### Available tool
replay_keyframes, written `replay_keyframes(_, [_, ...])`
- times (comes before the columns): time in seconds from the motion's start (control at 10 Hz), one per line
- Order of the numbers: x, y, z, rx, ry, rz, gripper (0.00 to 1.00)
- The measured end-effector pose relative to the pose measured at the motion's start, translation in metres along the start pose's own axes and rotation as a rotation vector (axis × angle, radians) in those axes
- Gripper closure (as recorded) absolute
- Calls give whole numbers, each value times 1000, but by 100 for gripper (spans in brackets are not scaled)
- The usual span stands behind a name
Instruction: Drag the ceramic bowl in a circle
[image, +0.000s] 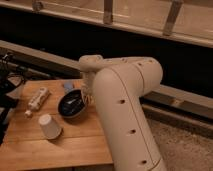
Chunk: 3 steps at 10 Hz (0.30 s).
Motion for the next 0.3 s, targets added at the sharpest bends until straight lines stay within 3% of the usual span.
replay_keyframes(0.3, [4,-10,-1,6,-4,0,75])
